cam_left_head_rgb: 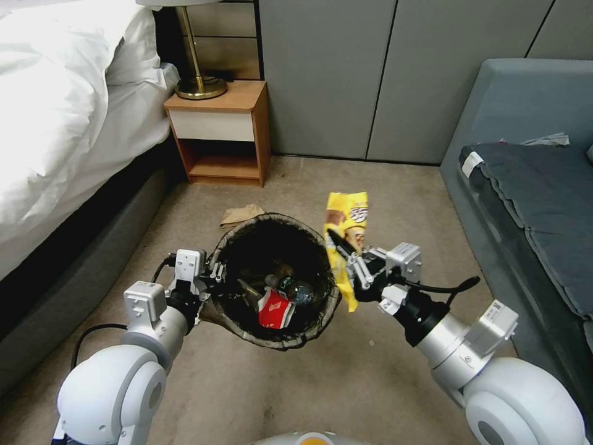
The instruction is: Pick up the trash bin, then pick up the garbage from the floor and place it into the trash bin.
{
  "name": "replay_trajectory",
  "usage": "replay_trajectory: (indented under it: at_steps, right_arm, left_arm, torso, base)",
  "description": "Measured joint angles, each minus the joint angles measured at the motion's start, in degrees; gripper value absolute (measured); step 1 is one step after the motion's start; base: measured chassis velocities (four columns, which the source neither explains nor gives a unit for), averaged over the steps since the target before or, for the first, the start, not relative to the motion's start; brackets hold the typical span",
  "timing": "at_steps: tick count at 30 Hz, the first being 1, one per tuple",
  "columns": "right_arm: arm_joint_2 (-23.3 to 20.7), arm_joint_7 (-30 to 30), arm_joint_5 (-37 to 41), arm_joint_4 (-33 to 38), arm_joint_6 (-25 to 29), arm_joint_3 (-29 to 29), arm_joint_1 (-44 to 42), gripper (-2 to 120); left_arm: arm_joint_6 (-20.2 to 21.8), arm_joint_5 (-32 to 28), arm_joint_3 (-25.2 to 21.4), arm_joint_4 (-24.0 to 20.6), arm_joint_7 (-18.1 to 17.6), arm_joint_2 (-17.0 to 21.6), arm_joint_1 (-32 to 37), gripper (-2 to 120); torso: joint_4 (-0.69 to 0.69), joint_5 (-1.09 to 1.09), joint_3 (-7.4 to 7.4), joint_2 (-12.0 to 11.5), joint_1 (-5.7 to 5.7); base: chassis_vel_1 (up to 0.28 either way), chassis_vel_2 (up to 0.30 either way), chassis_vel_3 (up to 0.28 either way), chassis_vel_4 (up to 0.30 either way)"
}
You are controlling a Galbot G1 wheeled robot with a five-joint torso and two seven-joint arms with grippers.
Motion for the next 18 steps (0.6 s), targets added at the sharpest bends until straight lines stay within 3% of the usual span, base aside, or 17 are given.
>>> replay_trajectory:
  at_steps: [5,18]
  right_arm:
    - [-3.96,-0.43,0.67,-0.34,-0.64,-4.87,3.37,0]
    - [-5.22,1.35,0.51,-5.65,-0.81,-11.92,8.00,0]
  left_arm:
    - [0.07,0.67,0.64,-0.36,-0.03,-0.31,0.08,3]
    - [0.12,1.52,1.11,-1.15,-0.07,-0.87,0.53,3]
  torso:
    - [0.00,0.00,0.00,0.00,0.00]
    - [0.00,0.00,0.00,0.00,0.00]
  base:
    - [0.000,0.000,0.000,0.000]
    - [0.000,0.000,0.000,0.000]
